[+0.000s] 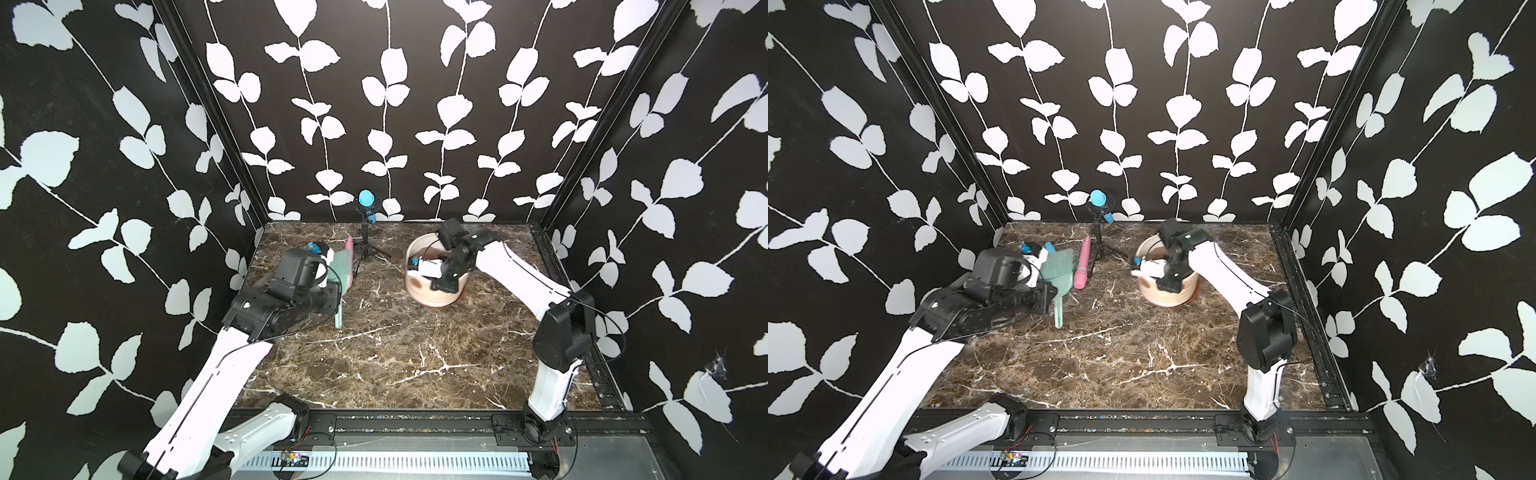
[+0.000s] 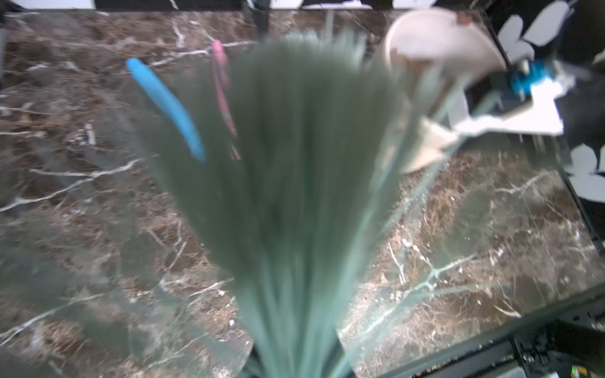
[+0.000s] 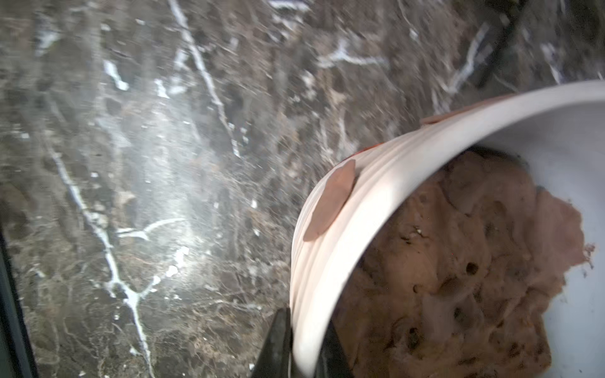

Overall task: Scrub the dried mud off the ceramic pot
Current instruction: Move the pot to the center of the board, then adjust the brush.

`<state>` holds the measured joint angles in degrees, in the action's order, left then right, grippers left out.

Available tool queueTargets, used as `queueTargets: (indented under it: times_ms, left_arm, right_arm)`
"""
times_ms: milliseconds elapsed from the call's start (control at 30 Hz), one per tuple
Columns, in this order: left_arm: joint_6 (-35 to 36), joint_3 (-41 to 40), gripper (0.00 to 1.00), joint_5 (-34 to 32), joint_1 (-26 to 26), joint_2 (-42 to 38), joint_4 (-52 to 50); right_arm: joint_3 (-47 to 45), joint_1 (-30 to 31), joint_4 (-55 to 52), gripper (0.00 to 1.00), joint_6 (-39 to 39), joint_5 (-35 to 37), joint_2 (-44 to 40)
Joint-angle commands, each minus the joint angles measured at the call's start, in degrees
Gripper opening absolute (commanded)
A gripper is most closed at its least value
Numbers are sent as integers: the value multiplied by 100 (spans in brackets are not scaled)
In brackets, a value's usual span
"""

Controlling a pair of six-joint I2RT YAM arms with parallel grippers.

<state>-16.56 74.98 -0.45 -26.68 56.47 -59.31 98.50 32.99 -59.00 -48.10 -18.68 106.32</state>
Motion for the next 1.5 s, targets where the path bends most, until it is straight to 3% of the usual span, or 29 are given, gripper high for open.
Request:
queueTargets:
  times_ms: [0,200,300,433,567,600,633,700,767,800,967,1167,1300,1467]
  left_arm:
    - [-49,135,0,-81,53,-118,-230]
    - [-60,191,0,-78,68,-254,-343]
    - [51,152,0,261,73,-358,-167]
    - [135,82,0,1170,80,-435,231]
    - [-141,-173,0,1946,70,-556,844]
    - [-251,-214,0,2061,74,-566,970]
    - [-370,-265,0,2152,74,-586,1113]
    - [-620,-440,0,2325,75,-628,1491]
    - [-918,-661,0,2492,73,-667,1978]
    - [-1122,-780,0,2594,75,-671,2277]
    - [-2896,-1651,0,3436,74,-599,5007]
    - [-4310,-2192,0,3619,-8,-138,7662]
    - [-4608,-2229,0,3621,-195,136,8397]
    - [-4739,-2233,0,3446,-437,308,8878]
  right_arm:
    - [94,116,248,2,-267,-853,-481]
    - [-113,645,247,1,-865,-1189,-617]
    - [-255,786,387,4,-999,-1200,-654]
    - [-220,806,367,23,-874,-1051,-646]
    - [-659,808,845,38,-237,-848,-1115]
    - [-846,806,1058,44,12,-859,-1309]
    - [-1049,806,1316,57,286,-870,-1513]
    - [-1417,814,1827,64,891,-997,-1996]
    - [-1704,814,2357,98,1732,-1039,-2463]
    - [-1838,808,2639,100,2288,-988,-2679]
    - [-2598,734,3823,100,6092,181,-3749]
    - [-4173,704,6587,100,9366,-1179,-4404]
    - [-4805,749,8422,98,11123,-1272,-4405]
    - [-5230,785,10499,87,12965,-710,-4092]
